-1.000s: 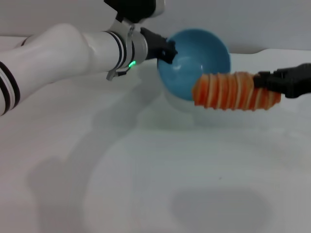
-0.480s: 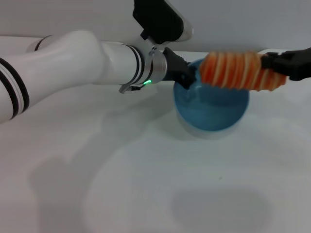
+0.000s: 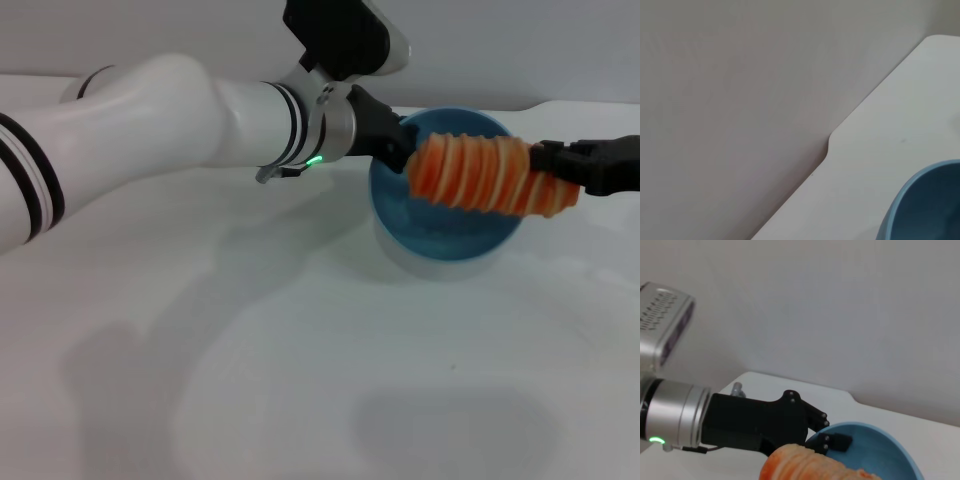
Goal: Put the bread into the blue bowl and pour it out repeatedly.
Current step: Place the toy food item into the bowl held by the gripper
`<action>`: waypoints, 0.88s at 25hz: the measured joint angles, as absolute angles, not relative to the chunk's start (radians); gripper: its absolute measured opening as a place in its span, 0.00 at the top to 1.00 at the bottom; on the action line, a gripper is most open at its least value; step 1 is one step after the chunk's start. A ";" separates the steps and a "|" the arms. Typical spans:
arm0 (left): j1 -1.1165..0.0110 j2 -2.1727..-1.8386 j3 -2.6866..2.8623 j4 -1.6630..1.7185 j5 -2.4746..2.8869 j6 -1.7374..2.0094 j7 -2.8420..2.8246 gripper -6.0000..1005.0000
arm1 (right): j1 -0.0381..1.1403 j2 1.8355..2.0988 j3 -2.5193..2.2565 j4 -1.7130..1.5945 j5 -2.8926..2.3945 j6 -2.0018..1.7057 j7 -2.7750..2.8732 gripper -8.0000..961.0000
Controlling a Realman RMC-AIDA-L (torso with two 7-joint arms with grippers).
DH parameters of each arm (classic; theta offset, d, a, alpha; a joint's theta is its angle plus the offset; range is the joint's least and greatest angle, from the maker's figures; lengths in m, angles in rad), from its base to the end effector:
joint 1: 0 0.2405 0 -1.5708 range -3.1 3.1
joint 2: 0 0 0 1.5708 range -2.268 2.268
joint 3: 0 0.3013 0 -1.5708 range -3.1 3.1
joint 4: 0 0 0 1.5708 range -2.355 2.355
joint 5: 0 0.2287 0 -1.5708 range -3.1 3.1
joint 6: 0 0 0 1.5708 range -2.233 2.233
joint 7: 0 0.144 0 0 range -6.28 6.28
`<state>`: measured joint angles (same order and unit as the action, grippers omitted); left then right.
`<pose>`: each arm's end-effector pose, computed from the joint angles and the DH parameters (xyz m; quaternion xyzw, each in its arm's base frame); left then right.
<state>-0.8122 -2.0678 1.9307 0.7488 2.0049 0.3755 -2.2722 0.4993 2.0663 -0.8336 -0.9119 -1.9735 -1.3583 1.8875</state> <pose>-0.1662 0.4646 -0.1478 -0.9388 -0.1535 -0.0263 0.3073 0.2946 0.4041 0.0179 -0.8887 0.3547 0.2091 0.2016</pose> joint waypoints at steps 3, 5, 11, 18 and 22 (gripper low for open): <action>-0.813 -2.068 1.946 0.761 2.005 0.381 -2.272 1.00 | 0.509 2.068 -0.835 -0.868 -1.939 -1.340 1.828 0.87; -0.816 -2.068 1.954 0.766 2.005 0.387 -2.272 1.00 | 0.527 2.070 -0.840 -0.832 -1.907 -1.324 1.789 0.87; -0.819 -2.068 1.955 0.771 2.005 0.392 -2.272 1.00 | 0.582 2.065 -0.843 -0.724 -1.893 -1.256 1.762 0.88; -0.820 -2.067 1.954 0.774 2.005 0.387 -2.272 1.00 | 0.582 2.064 -0.839 -0.702 -1.897 -1.231 1.773 0.88; -0.821 -2.067 1.953 0.773 2.005 0.386 -2.272 1.00 | 0.573 2.063 -0.839 -0.709 -1.897 -1.231 1.776 0.88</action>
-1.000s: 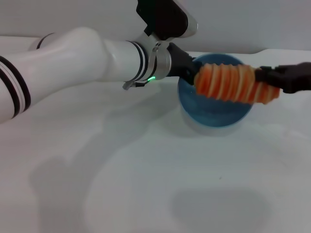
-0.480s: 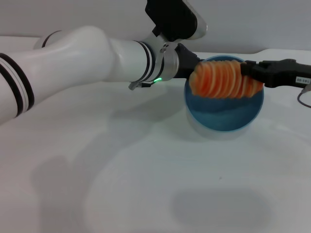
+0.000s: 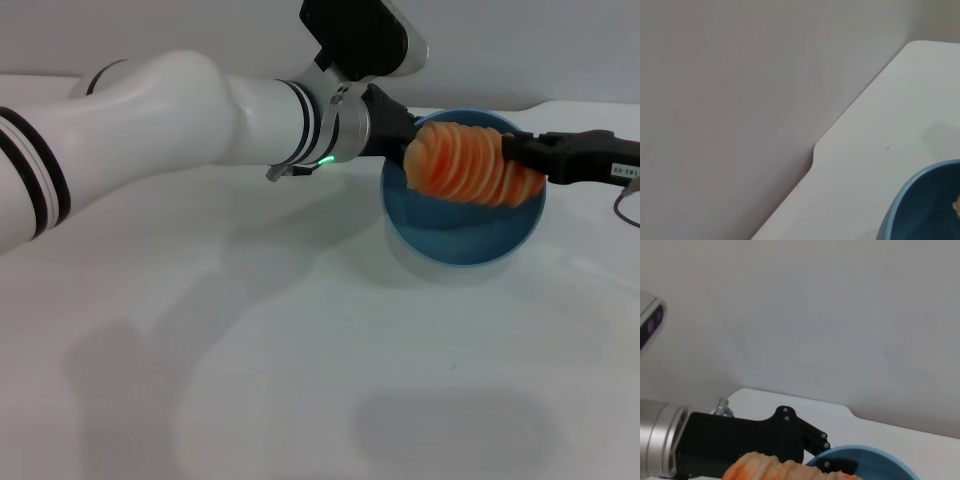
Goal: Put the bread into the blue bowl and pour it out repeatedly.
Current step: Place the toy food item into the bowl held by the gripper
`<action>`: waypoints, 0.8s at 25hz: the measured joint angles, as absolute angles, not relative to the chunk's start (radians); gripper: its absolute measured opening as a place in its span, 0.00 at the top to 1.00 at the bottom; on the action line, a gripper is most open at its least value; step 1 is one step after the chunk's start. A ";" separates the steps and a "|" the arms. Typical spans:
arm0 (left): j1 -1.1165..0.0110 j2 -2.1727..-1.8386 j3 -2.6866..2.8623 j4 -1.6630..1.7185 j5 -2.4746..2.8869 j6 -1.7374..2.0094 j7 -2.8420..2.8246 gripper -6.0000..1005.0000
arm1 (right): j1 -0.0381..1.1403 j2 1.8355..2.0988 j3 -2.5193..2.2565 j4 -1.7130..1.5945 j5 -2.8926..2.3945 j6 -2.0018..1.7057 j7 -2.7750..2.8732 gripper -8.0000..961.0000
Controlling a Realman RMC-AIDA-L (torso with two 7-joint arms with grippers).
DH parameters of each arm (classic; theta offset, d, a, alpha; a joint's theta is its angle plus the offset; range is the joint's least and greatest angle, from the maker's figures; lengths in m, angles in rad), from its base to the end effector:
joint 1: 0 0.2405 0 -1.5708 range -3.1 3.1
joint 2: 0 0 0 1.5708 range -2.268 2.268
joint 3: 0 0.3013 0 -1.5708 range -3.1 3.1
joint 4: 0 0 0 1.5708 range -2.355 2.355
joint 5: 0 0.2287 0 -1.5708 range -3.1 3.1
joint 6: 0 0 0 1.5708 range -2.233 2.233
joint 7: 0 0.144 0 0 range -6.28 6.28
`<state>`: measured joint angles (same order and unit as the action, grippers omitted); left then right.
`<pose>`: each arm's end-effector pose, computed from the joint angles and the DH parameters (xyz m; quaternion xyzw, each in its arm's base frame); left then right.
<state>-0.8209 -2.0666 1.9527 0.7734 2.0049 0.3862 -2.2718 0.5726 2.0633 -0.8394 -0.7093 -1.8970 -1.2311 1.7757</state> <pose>-0.1549 0.4615 -0.1514 -0.9447 -0.1357 -0.0283 0.2971 0.2948 0.4225 -0.0124 -0.8782 0.3627 0.2306 0.2099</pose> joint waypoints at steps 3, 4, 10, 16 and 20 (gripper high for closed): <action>-0.821 -2.066 1.952 0.776 2.005 0.388 -2.272 1.00 | 0.569 2.062 -0.844 -0.708 -1.897 -1.222 1.776 0.84; -0.821 -2.066 1.952 0.776 2.005 0.388 -2.272 1.00 | 0.567 2.062 -0.844 -0.707 -1.897 -1.222 1.776 0.82; -0.821 -2.068 1.954 0.776 2.005 0.390 -2.279 1.00 | 0.552 2.062 -0.836 -0.710 -1.898 -1.222 1.770 0.74; -0.821 -2.068 1.946 0.771 1.996 0.400 -2.286 1.00 | 0.531 2.064 -0.835 -0.735 -1.885 -1.225 1.761 0.58; -0.823 -2.067 1.941 0.774 1.996 0.416 -2.321 1.00 | 0.526 2.065 -0.832 -0.738 -1.874 -1.224 1.761 0.58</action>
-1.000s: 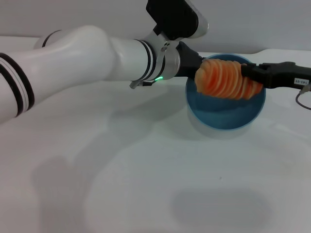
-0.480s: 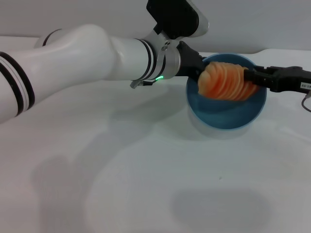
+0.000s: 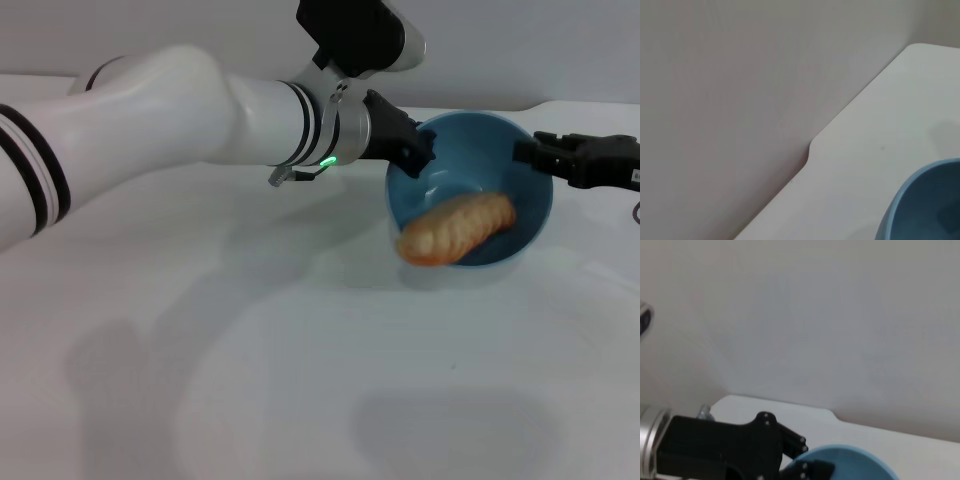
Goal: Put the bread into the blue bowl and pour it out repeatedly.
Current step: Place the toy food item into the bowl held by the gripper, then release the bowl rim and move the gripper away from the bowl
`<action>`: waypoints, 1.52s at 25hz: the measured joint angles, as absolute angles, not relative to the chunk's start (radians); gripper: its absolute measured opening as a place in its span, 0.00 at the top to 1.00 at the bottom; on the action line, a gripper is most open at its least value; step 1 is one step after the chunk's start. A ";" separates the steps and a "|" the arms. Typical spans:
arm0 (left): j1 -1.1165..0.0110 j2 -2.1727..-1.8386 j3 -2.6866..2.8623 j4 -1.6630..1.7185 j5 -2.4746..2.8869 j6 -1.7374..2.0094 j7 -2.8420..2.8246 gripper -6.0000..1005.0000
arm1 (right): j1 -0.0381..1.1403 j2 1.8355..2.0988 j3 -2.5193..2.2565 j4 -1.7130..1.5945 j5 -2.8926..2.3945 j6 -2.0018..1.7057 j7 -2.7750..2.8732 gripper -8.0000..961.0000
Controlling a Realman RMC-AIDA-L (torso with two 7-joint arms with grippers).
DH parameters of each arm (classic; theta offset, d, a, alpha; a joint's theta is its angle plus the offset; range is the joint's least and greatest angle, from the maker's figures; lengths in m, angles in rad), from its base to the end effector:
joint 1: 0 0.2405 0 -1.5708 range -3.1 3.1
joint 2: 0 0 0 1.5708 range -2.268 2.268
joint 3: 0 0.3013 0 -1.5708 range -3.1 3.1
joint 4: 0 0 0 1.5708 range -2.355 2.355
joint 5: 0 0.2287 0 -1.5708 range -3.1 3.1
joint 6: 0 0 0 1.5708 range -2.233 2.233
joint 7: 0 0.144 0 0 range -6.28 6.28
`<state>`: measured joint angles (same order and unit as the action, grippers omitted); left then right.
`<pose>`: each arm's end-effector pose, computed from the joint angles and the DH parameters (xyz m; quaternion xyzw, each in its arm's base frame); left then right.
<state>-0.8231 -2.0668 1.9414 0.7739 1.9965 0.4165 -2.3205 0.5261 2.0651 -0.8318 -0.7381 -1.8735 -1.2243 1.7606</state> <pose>-0.1546 0.4601 -0.1518 -0.9431 -0.1669 -0.0338 0.2857 0.3086 0.4140 -0.0038 -0.8690 0.3675 0.2376 0.2311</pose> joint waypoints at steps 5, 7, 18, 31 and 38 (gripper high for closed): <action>-0.843 -2.062 1.909 0.762 2.002 0.461 -2.372 1.00 | 0.483 2.065 -0.830 -0.781 -1.790 -1.233 1.760 0.58; -0.858 -2.061 1.852 0.747 2.011 0.504 -2.385 1.00 | 0.455 2.066 -0.830 -0.817 -1.767 -1.236 1.760 0.58; -0.943 -2.060 1.694 0.704 2.368 0.653 -2.617 1.00 | 0.382 2.068 -0.807 -0.853 -1.700 -1.238 1.745 0.58; -0.971 -2.059 1.691 0.633 2.427 0.822 -2.727 0.98 | 0.384 2.068 -0.807 -0.842 -1.697 -1.234 1.742 0.58; -0.969 -2.059 1.686 0.614 2.424 0.842 -2.737 0.96 | 0.386 2.068 -0.816 -0.842 -1.696 -1.234 1.742 0.58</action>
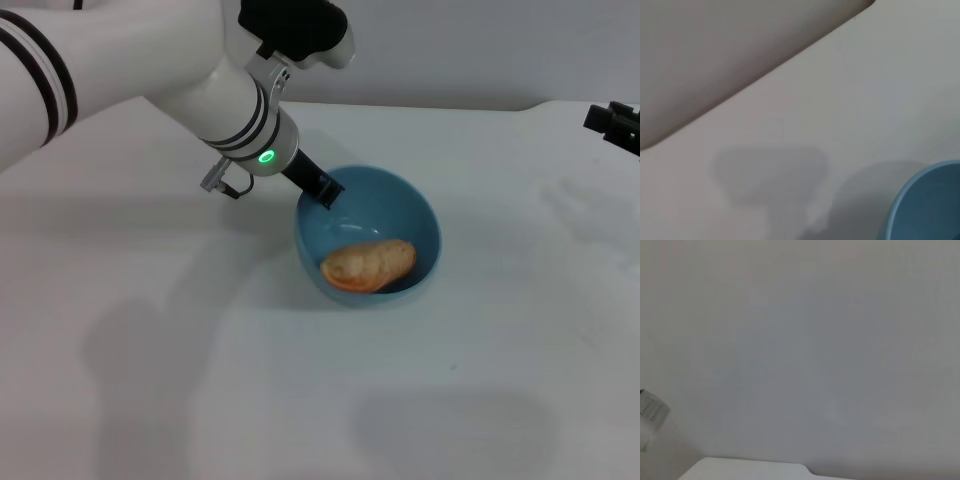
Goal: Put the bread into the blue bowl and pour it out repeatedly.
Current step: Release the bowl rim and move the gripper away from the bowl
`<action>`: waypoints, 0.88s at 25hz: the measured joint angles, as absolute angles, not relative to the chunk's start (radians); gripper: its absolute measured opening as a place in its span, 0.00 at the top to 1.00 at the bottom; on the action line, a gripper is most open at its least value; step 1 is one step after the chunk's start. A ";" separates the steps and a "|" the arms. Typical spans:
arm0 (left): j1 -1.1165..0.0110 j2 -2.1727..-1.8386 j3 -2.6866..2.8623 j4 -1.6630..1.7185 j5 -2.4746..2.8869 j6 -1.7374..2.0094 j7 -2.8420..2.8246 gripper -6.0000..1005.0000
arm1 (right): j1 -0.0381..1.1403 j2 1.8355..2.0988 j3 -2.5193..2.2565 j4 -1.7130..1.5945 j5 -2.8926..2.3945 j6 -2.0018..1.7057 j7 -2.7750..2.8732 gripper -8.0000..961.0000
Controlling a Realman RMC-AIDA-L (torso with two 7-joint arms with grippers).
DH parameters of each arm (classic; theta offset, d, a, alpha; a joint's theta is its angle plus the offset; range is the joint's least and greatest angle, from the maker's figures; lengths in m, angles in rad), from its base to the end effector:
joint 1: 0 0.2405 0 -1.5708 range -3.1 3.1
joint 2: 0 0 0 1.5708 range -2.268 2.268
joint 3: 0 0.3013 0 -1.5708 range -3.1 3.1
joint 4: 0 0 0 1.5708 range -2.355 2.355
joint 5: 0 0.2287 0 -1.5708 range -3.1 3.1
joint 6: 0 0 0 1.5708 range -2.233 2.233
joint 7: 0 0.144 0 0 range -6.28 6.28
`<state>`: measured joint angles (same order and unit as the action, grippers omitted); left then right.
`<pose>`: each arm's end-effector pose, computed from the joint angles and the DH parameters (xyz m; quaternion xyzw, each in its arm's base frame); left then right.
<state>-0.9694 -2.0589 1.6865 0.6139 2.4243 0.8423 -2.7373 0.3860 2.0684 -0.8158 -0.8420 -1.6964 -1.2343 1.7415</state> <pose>-0.1919 0.4773 -0.1214 -0.8978 -0.3299 0.1369 0.2577 0.3328 0.3881 0.0338 -0.8250 0.3770 0.3063 0.2889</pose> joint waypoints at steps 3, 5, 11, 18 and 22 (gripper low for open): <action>-0.963 -2.059 1.657 0.607 2.422 0.848 -2.742 0.95 | 0.387 2.069 -0.817 -0.842 -1.696 -1.237 1.741 0.58; -0.959 -2.059 1.643 0.606 2.422 0.846 -2.744 0.95 | 0.388 2.069 -0.817 -0.842 -1.696 -1.237 1.741 0.58; -0.956 -2.063 1.641 0.604 2.427 0.837 -2.745 0.93 | 0.390 2.069 -0.818 -0.842 -1.696 -1.238 1.741 0.58; -0.941 -2.062 1.642 0.609 2.429 0.818 -2.747 0.91 | 0.391 2.069 -0.818 -0.832 -1.696 -1.229 1.741 0.58; -0.936 -2.062 1.642 0.609 2.429 0.799 -2.747 0.78 | 0.392 2.069 -0.816 -0.822 -1.696 -1.225 1.729 0.59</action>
